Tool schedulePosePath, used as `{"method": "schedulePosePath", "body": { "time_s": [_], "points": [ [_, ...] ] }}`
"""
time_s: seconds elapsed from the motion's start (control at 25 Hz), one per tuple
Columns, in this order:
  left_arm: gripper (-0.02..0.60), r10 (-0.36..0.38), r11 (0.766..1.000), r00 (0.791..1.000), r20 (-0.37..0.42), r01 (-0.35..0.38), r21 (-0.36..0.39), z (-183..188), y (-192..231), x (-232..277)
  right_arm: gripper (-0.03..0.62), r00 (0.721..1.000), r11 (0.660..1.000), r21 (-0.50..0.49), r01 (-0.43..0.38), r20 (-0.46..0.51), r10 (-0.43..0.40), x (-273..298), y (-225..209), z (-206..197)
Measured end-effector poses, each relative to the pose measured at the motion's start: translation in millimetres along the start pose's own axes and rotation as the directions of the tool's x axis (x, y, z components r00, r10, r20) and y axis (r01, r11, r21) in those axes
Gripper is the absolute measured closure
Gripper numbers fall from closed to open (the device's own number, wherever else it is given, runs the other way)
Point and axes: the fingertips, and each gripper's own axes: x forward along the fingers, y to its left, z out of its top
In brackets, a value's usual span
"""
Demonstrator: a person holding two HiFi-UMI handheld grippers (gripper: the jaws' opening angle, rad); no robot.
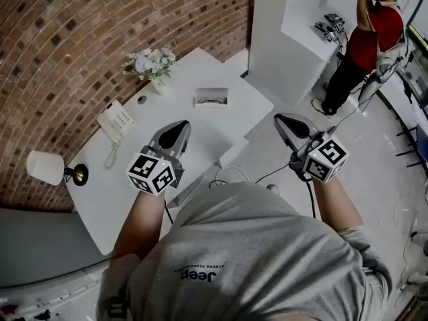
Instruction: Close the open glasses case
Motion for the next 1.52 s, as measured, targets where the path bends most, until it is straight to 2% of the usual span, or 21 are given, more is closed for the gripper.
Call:
{"method": "schedulePosePath", "body": {
  "time_s": [0.2,0.4,0.56,0.68,0.8,1.0,1.28,1.4,1.52],
  "points": [
    [0.583,0.087,0.996,0.996,0.002,-0.087,0.012,18,-31,81,0.585,0.994,0.995,-0.018,-0.1,-0.039,0.099,-26,-85,11],
    [0.583,0.111,0.993,0.994,-0.006,-0.111,0.044,32,-24,119,0.585,0.993,0.993,0.001,-0.12,-0.005,0.12,-19,-129,15],
    [0.583,0.064,0.997,0.998,-0.002,-0.064,0.035,25,10,117,0.585,0.997,0.997,0.007,-0.078,0.012,0.078,16,-127,8],
    [0.583,-0.007,1.0,1.0,-0.016,0.007,0.018,14,40,111,0.585,1.0,1.0,0.007,0.001,0.012,-0.001,45,-118,2],
    [0.583,-0.043,0.999,0.999,-0.025,0.043,-0.01,9,71,107,0.585,0.997,0.996,0.044,0.076,-0.006,-0.076,70,-109,-4],
    [0.581,-0.049,0.998,0.999,-0.005,0.049,-0.032,10,99,105,0.585,0.994,0.996,0.04,0.084,-0.079,-0.081,89,-96,-12],
    [0.563,-0.048,0.998,0.999,-0.016,0.047,-0.043,-5,105,115,0.585,0.991,0.996,0.023,0.081,-0.113,-0.078,88,-105,-21],
    [0.518,-0.072,0.997,0.997,-0.032,0.071,-0.04,-9,103,119,0.585,0.992,0.997,0.039,0.071,-0.103,-0.067,90,-107,-19],
    [0.419,-0.114,0.993,0.991,-0.066,0.113,-0.014,-13,99,124,0.585,0.992,0.997,0.042,0.07,-0.105,-0.065,92,-111,-20]
  ]
}}
